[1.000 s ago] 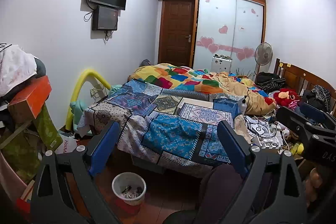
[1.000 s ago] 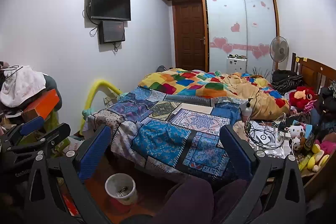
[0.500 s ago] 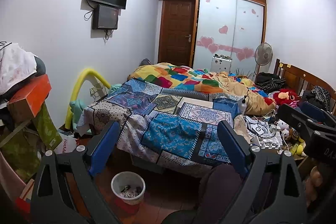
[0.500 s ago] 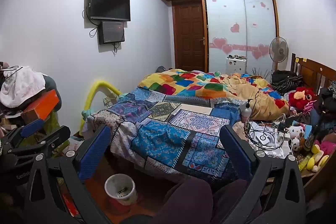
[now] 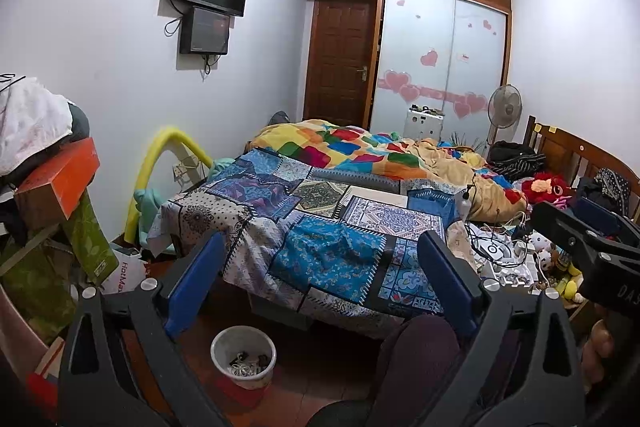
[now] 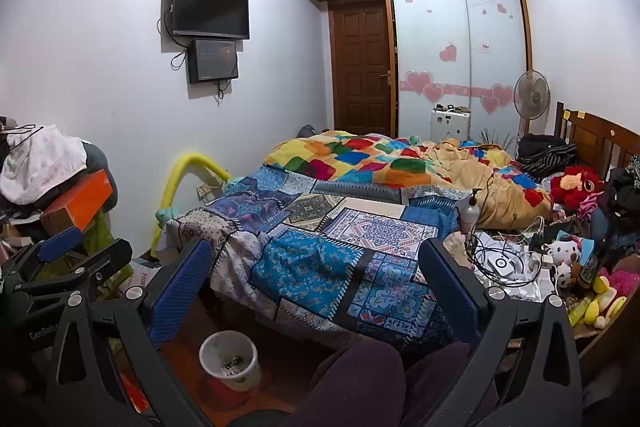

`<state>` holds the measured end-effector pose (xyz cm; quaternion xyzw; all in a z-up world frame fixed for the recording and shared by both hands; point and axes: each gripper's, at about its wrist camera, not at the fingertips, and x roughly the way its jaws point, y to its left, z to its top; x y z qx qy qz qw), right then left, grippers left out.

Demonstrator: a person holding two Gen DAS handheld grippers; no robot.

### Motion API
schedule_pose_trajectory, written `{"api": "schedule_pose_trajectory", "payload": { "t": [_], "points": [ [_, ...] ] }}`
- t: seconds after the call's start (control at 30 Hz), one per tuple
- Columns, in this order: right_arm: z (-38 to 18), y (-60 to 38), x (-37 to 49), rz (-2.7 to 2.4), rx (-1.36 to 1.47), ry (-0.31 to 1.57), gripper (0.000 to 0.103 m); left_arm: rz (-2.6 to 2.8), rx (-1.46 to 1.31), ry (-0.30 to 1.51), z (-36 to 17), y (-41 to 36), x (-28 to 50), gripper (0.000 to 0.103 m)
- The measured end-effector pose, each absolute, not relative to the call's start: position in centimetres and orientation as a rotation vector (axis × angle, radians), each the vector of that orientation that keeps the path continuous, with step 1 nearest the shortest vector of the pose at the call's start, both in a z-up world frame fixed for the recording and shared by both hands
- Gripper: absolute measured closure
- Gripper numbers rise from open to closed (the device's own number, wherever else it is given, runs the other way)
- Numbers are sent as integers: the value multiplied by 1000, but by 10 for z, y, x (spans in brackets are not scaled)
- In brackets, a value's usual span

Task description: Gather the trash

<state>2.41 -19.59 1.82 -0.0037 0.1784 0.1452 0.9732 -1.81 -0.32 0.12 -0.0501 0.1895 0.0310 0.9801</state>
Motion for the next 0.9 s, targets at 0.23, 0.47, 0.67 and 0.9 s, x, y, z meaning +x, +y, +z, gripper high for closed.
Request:
{"api": "schedule_pose_trajectory", "payload": {
  "t": [0.23, 0.47, 0.67, 0.9],
  "points": [
    [18, -195, 25, 293, -8, 360, 0, 60, -103, 379, 1, -2, -18, 4],
    [19, -196, 25, 293, -8, 360, 0, 61, -94, 364, 0, -8, -21, 4],
    [19, -196, 25, 294, -9, 359, 0, 56, -91, 362, -1, -10, -21, 4],
    [20, -198, 27, 294, -3, 368, 0, 57, -87, 355, 1, -12, -22, 4]
  ]
}}
